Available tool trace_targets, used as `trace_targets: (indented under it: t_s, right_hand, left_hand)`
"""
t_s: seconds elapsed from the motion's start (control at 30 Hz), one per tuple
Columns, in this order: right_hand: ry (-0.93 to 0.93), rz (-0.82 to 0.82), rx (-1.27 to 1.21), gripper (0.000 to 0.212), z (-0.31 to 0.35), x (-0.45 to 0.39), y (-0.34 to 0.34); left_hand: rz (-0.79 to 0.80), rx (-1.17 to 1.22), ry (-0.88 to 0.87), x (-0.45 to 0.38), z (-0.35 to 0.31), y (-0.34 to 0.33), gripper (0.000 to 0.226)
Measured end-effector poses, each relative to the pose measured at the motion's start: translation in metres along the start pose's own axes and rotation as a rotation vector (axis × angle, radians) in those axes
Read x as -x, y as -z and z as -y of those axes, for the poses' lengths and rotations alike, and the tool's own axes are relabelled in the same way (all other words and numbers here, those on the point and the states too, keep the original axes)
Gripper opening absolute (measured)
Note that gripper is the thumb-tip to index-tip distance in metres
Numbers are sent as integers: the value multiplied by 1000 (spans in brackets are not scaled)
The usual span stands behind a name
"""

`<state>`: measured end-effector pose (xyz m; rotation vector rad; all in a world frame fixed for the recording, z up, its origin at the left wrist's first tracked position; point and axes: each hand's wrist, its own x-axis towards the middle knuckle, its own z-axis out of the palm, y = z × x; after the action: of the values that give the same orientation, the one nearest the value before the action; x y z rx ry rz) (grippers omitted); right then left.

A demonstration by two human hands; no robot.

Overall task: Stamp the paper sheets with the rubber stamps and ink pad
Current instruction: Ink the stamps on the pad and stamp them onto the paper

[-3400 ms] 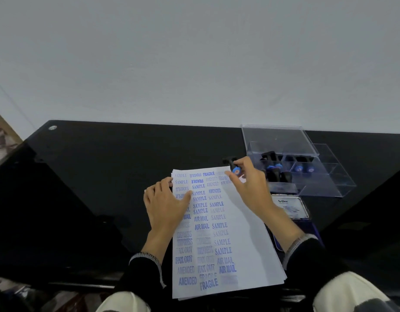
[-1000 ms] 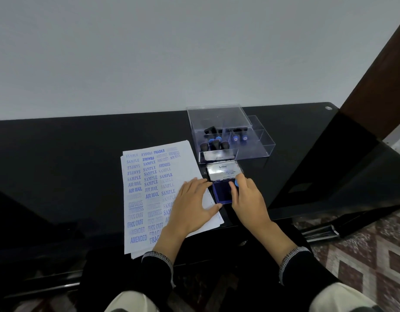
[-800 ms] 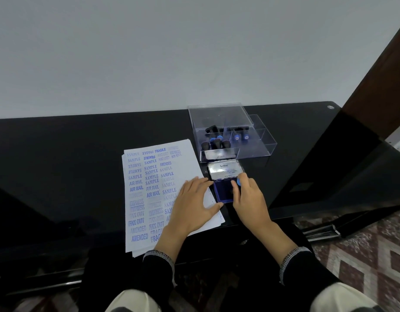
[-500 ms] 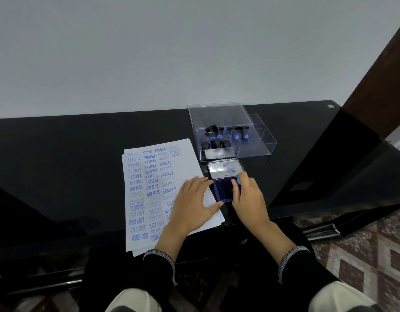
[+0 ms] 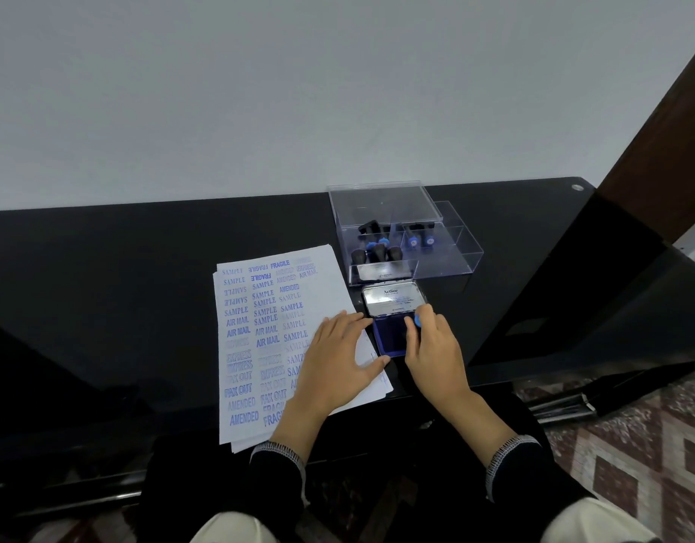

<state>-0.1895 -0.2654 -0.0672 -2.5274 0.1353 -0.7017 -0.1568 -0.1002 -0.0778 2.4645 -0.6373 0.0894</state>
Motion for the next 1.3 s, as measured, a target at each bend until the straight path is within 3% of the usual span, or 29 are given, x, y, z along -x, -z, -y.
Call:
trace_targets:
  t_s: [0.1,0.27,0.67,0.77,0.9,0.97,1.03,1.2,1.3]
  right_hand:
    - [-40,38,-39,9,-2,-2,0]
    - [56,-31,55,12,4,0,1]
    - [-92,238,-181,13,-4,-26,14]
    - [-195,163,-306,16,-3,-31,20]
    - [-164,161,-261,14,-2,-29,15]
    - [-114,177,-166,14,-3,-26,11]
    - [-54,164,-56,16,0,-22,5]
    - [32,62,128,8,11,-16,1]
    - [7,90,114,8,11,-18,2]
  left_hand:
    - [-2,-9,-4,0,1,-1,68]
    - [2,-4,-2,0,0,0,68]
    - [27,2,8,-1,-1,3,67]
    - [33,4,15,-1,0,4,67]
    - [77,95,52,-4,1,7,61]
    - [64,303,119,-6,-1,15,46]
    - [-51,445,195,-8,0,29,32]
    - [-409,261,572,-3,25,69,24]
    - [-427,144,780,4,44,84,35]
